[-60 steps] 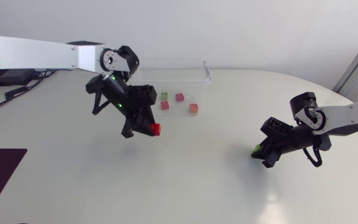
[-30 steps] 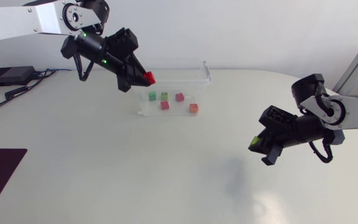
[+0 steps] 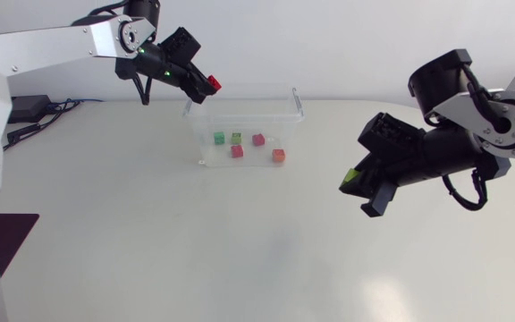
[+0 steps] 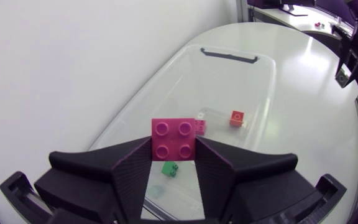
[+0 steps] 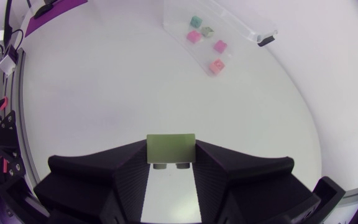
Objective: Place the duplo bricks in the container
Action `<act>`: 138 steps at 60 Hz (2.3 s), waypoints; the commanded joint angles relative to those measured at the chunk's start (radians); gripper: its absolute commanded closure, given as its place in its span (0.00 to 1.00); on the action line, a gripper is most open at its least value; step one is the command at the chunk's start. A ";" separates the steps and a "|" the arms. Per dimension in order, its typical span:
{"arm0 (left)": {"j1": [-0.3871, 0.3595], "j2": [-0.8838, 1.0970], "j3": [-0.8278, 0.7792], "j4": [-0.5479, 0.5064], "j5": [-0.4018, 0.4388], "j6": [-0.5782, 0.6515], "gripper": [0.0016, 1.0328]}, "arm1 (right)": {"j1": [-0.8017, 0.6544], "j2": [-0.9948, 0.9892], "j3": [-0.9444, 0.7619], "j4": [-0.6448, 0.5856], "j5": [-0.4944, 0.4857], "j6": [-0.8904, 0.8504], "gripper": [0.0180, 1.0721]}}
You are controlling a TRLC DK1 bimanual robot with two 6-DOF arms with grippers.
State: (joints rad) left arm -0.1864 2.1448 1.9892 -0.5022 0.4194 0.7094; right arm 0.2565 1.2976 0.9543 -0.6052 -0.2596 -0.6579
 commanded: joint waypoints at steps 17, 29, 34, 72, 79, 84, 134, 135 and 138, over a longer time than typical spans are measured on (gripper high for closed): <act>-0.007 0.017 0.002 0.048 -0.059 -0.130 0.03 | 0.058 0.092 0.219 -0.007 0.029 0.095 0.75; -0.007 -0.115 -0.128 0.048 -0.087 -0.156 0.03 | 0.089 0.180 0.343 0.010 0.046 0.129 0.75; -0.012 -0.171 -0.185 0.048 -0.105 -0.157 0.03 | 0.102 0.218 0.386 0.018 0.056 0.138 0.75; 0.031 -0.643 -0.624 0.050 -0.122 -0.205 0.03 | 0.116 0.506 0.678 0.113 0.079 0.169 0.75; 0.059 -0.714 -0.696 0.056 -0.122 -0.205 0.03 | 0.115 0.563 0.758 0.113 0.079 0.172 0.75; 0.082 -0.758 -0.728 0.056 -0.120 -0.206 0.03 | 0.110 0.598 0.804 0.111 0.079 0.172 0.75; 0.191 -1.237 -1.078 0.099 -0.148 -0.324 0.04 | 0.095 0.830 1.022 0.199 0.146 0.245 0.04; 0.191 -1.246 -1.084 0.102 -0.156 -0.326 0.04 | 0.095 0.822 1.008 0.206 0.149 0.248 0.04; 0.189 -1.267 -1.099 0.105 -0.166 -0.327 0.04 | 0.093 0.789 0.972 0.231 0.155 0.256 0.04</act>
State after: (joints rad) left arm -0.0044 0.9199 0.9287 -0.4152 0.2668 0.4175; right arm 0.3580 2.1494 1.9747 -0.4011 -0.1188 -0.4377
